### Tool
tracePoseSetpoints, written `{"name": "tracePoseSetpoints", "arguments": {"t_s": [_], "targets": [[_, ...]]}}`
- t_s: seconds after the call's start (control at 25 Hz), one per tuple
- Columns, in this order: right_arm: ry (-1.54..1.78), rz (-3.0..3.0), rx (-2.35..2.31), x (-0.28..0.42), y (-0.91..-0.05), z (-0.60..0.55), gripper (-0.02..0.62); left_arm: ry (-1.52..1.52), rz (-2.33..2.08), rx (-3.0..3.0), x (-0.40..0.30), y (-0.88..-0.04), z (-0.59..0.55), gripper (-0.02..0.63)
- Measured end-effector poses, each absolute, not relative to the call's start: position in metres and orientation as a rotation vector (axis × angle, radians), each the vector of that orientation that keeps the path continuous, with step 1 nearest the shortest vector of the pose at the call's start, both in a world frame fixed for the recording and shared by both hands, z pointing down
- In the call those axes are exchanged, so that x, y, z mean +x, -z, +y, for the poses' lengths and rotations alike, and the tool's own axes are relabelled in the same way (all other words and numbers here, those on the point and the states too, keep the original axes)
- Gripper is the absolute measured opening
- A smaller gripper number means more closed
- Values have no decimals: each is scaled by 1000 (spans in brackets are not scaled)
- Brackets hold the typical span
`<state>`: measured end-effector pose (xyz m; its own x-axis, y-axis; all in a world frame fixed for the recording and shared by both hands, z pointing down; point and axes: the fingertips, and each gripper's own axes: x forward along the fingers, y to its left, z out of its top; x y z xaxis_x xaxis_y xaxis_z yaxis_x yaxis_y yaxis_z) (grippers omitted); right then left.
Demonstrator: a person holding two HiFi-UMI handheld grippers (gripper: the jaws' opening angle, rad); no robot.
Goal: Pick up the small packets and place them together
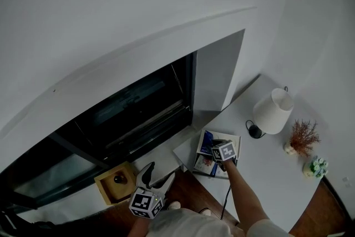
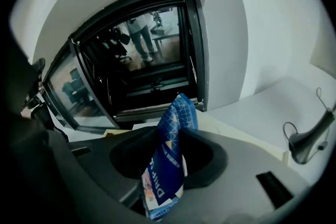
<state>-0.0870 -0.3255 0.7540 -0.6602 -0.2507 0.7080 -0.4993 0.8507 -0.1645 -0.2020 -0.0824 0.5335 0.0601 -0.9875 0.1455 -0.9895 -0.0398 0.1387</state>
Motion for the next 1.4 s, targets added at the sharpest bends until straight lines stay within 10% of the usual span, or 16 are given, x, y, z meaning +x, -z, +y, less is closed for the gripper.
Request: {"name": "tracePoseSetpoints", "arguments": {"t_s": [0.32, 0.68, 1.4], "targets": [[-456, -2202, 590, -89, -770, -344, 179, -2, -2059, 2090, -217, -534, -78, 334], [-237, -2201, 685, -86, -760, -354, 427, 9, -2050, 2092, -217, -534, -75, 334], [30, -2899, 1305, 61, -495, -237, 506, -10, -1886, 2369, -167, -507, -133, 379]]}}
